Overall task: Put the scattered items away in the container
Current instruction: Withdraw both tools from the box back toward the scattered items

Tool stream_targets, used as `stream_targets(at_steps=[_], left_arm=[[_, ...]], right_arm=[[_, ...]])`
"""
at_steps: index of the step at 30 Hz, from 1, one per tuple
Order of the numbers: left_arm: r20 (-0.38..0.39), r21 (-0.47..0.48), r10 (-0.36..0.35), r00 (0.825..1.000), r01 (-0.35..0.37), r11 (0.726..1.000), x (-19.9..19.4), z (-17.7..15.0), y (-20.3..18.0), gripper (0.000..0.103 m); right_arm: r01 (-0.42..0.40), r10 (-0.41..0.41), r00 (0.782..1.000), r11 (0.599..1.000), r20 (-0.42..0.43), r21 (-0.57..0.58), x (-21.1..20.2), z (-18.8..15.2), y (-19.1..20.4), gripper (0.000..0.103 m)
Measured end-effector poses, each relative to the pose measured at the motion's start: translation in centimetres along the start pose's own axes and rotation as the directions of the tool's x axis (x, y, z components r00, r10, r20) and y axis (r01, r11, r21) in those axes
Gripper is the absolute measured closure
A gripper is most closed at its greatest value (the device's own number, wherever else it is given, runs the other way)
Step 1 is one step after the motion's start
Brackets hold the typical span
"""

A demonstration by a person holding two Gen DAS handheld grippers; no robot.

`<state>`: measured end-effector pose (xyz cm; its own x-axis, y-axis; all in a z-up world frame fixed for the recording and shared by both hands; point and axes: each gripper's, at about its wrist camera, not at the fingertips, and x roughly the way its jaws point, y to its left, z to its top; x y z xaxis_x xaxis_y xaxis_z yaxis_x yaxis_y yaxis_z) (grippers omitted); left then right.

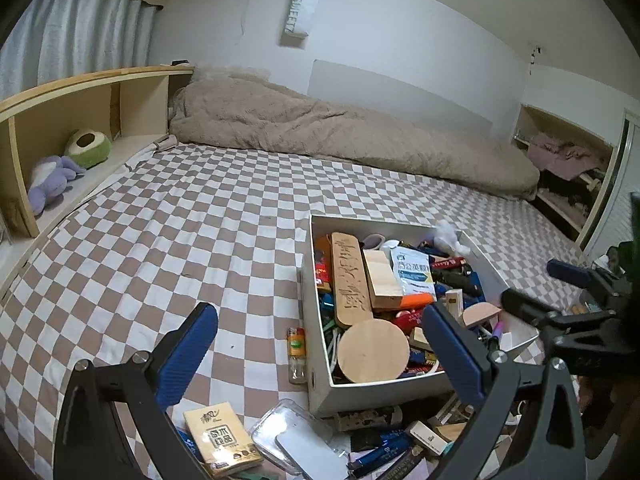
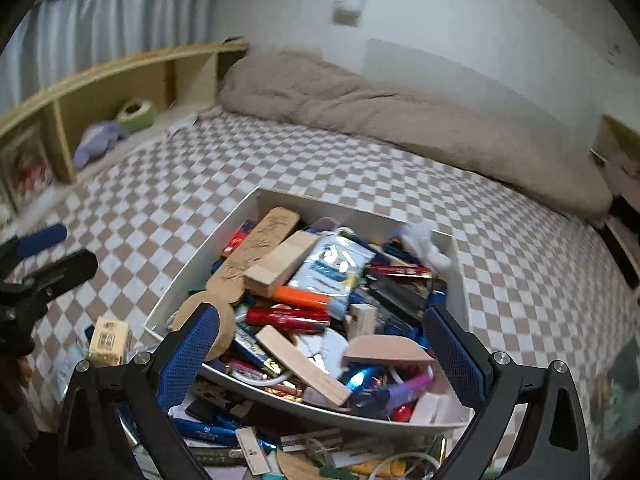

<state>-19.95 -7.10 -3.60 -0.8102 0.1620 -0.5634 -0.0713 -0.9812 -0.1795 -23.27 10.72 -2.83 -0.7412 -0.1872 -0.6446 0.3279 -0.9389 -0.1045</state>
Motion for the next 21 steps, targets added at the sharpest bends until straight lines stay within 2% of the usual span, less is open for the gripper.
stream_targets(at_steps=[8,14,21], left_arm=[[-0.017,0.040,0.024,1.000,-0.023,0.999,1.2,-0.7,-1.8,0.000],[-0.023,0.061,0.026,0.999,-0.025,0.998,1.8,-1.3,-2.9,0.000],[-0.032,0.105,0.047,0.998,-0.044,0.994,2.5,-1.9,-4.2,0.000]], right_arm=[[0.054,-0.055,0.995,0.998,0.079,0.022,-2.1,-1.7,-1.8,0.001],[0.085,-0.086,0.991,0.996,0.106,0.018,-3.0,-3.2,-2.5,0.001],[0.075,-0.081,0.990,0.995,0.112,0.058,-3.3,-4.8,-3.8,0.001]])
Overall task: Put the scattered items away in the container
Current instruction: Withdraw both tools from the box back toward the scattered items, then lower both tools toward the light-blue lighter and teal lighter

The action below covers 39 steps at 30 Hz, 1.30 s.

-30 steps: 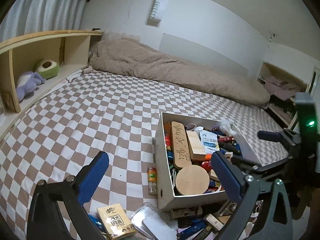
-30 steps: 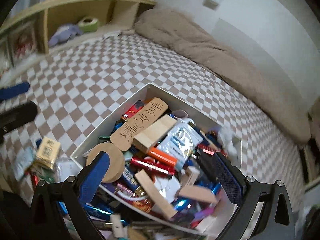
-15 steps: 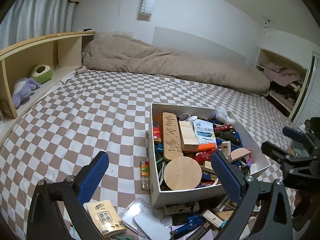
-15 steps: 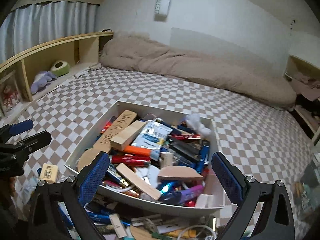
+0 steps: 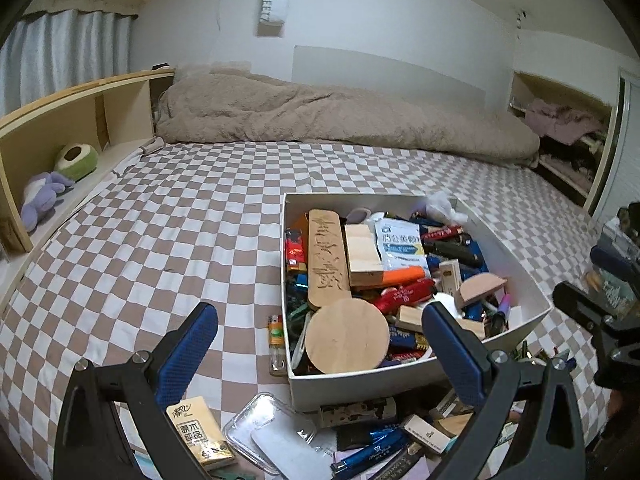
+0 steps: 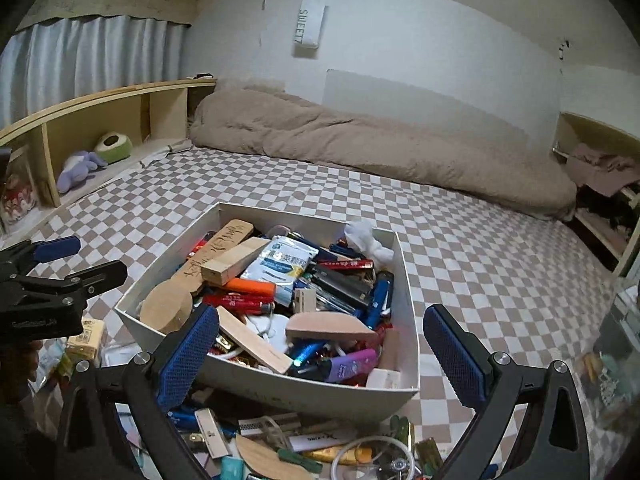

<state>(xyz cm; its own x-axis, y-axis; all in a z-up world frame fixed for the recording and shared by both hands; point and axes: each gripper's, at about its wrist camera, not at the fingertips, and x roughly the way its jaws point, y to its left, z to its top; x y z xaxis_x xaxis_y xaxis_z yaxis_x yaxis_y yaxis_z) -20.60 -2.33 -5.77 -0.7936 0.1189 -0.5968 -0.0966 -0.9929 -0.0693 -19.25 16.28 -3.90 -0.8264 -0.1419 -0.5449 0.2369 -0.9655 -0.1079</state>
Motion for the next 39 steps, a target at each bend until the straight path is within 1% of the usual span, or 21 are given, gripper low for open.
stream_targets(at_steps=[4,10,19,24,26,30,33,36,39], left_arm=[[0.000,0.012,0.001,1.000,-0.001,1.000,0.2,-0.4,-0.5,0.000],[0.011,0.010,-0.012,1.000,0.012,1.000,0.3,-1.7,-0.8,0.000],[0.005,-0.024,-0.011,1.000,0.011,1.000,-0.2,-5.5,-0.7,0.000],[-0.020,-0.052,-0.013,1.000,0.012,0.999,-0.7,-8.3,-1.2,0.000],[-0.035,-0.047,-0.001,0.999,-0.001,0.999,-0.7,-9.2,-1.6,0.000],[-0.055,-0.039,0.025,0.998,-0.027,0.999,-0.8,-10.7,-2.1,0.000],[-0.063,-0.046,0.037,0.997,-0.040,0.998,-1.1,-11.6,-2.1,0.000],[-0.084,-0.037,0.062,0.995,-0.066,0.997,-1.3,-12.4,-2.3,0.000],[-0.099,-0.028,0.089,0.991,-0.092,0.995,-1.8,-13.0,-2.5,0.000]], right_arm=[[-0.005,0.005,1.000,0.999,0.000,0.047,0.1,-1.1,-1.3,0.001],[0.034,-0.034,0.999,0.998,-0.003,0.061,0.1,-2.7,-2.4,0.000],[0.007,-0.007,1.000,0.991,-0.006,0.131,-0.8,-5.6,-3.3,0.000],[0.008,-0.002,0.999,0.989,-0.036,0.148,-1.2,-7.6,-3.1,0.000],[0.001,0.007,0.999,0.989,-0.053,0.149,-1.3,-8.4,-2.8,0.000],[-0.026,0.040,0.993,0.991,-0.110,0.129,-1.0,-10.0,-1.7,0.000],[-0.056,0.069,0.985,0.995,-0.159,0.083,-0.5,-11.3,-0.2,0.000],[-0.094,0.096,0.973,0.995,-0.210,0.018,0.1,-12.4,1.7,0.000],[-0.128,0.109,0.956,0.990,-0.271,-0.054,0.9,-13.5,3.3,0.000]])
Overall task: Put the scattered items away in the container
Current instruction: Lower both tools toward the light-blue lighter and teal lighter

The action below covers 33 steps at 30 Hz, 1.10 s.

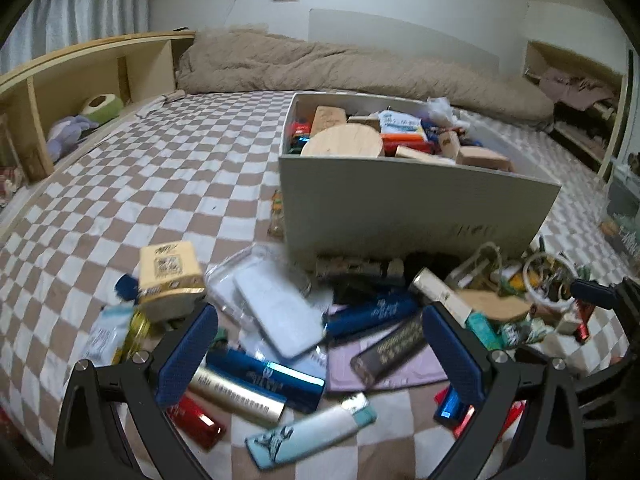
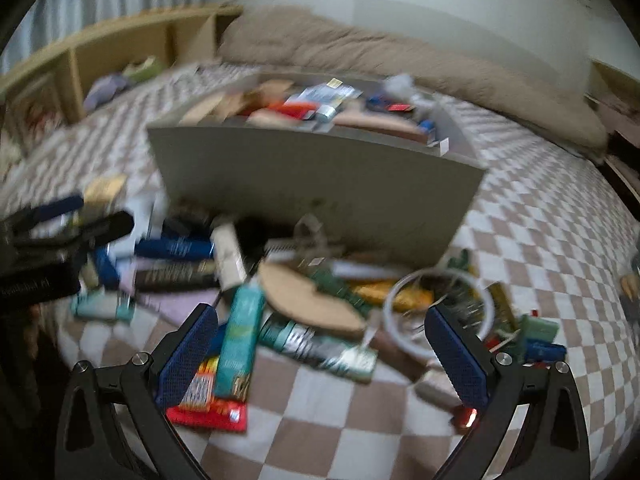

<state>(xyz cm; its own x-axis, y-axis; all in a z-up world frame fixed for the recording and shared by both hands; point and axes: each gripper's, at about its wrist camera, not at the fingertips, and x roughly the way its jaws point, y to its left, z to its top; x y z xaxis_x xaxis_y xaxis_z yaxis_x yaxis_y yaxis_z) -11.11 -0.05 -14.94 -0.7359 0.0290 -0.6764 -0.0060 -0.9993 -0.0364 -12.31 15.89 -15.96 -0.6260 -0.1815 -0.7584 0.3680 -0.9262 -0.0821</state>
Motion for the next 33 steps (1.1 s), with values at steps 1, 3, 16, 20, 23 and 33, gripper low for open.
stream_targets(at_steps=[1,3,16,20,23,33], left_arm=[[-0.004,-0.001,0.001,1.000,-0.001,1.000,-0.2,-0.2,-0.1,0.000],[-0.018,-0.007,0.004,1.000,-0.004,1.000,-0.6,-0.8,-0.2,0.000],[-0.154,-0.101,0.043,0.987,-0.059,0.993,-1.1,-4.9,-1.1,0.000],[-0.197,-0.111,0.070,0.978,-0.093,0.989,-0.4,-5.5,-1.3,0.000],[-0.223,-0.116,0.106,0.969,-0.134,0.984,0.1,-5.7,-1.3,0.000],[-0.255,-0.196,0.169,0.952,-0.223,0.955,0.9,-6.2,-0.7,0.000]], right_arm=[[-0.001,0.001,1.000,1.000,-0.019,-0.029,0.4,-0.2,0.5,0.000],[-0.008,0.005,0.999,0.998,-0.044,-0.069,0.8,-0.7,1.1,0.000],[0.065,-0.075,0.990,0.994,-0.120,-0.089,0.9,-2.0,-0.2,0.000],[0.151,-0.147,0.981,0.988,-0.124,0.023,0.8,-1.8,-2.7,0.000],[0.160,-0.147,0.982,0.982,-0.122,0.103,0.4,-1.9,-4.3,0.000],[-0.003,0.007,1.000,0.984,-0.017,0.180,-1.4,-2.1,-5.4,0.000]])
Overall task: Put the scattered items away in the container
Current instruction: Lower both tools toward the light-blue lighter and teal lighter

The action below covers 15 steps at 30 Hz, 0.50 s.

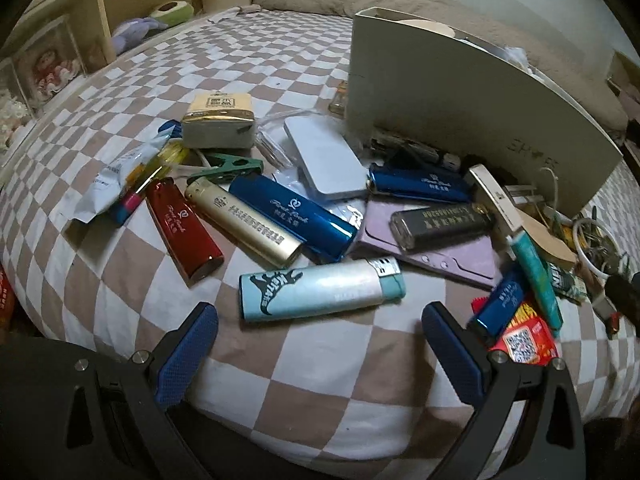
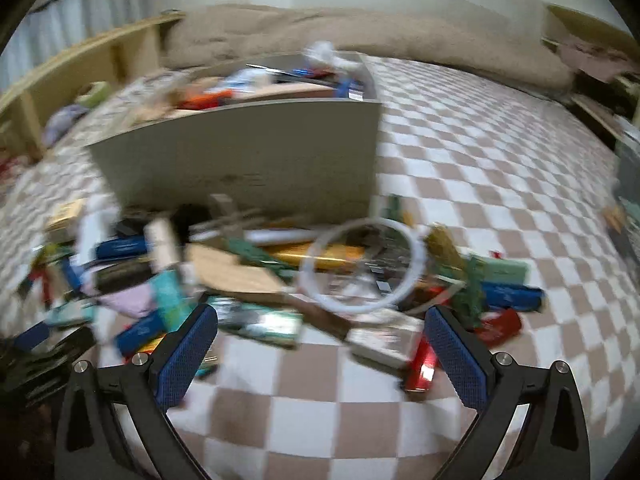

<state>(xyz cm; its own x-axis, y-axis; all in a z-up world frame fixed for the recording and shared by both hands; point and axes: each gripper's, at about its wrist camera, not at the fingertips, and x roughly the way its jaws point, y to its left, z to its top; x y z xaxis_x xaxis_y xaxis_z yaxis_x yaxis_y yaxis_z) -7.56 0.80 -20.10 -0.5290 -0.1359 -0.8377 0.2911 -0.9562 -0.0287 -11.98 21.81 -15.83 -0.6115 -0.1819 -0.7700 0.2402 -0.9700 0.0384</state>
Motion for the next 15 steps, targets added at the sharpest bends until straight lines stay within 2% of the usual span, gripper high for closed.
stream_targets(at_steps=[2,4,7,9,12,15], left_arm=[[0.009,-0.002,0.018,1.000,-0.018,1.000,0.0,0.0,0.2,0.000],[0.018,-0.007,0.042,0.999,-0.041,0.999,-0.1,0.0,0.8,0.000],[0.013,-0.014,0.042,0.999,-0.042,0.999,0.0,0.0,1.5,0.000],[0.008,-0.017,0.029,1.000,-0.029,0.999,-0.1,0.0,1.7,0.000],[-0.005,-0.036,0.013,1.000,-0.013,0.999,-0.1,0.1,1.7,0.000],[-0.007,-0.071,0.022,1.000,-0.022,0.997,0.1,0.3,1.4,0.000]], right_arm=[[-0.036,0.036,0.999,0.995,-0.002,-0.092,0.0,-0.1,1.8,0.000],[-0.029,0.026,0.999,0.984,-0.020,-0.175,0.4,-0.2,3.5,0.000],[0.053,-0.073,0.995,0.962,-0.064,-0.268,1.7,-0.8,5.4,0.000],[0.101,-0.131,0.987,0.953,-0.089,-0.285,2.6,-1.0,5.6,0.000],[0.119,-0.162,0.978,0.951,-0.133,-0.285,3.4,-1.3,5.1,0.000],[0.173,-0.215,0.966,0.950,-0.144,-0.258,4.0,-1.1,4.3,0.000]])
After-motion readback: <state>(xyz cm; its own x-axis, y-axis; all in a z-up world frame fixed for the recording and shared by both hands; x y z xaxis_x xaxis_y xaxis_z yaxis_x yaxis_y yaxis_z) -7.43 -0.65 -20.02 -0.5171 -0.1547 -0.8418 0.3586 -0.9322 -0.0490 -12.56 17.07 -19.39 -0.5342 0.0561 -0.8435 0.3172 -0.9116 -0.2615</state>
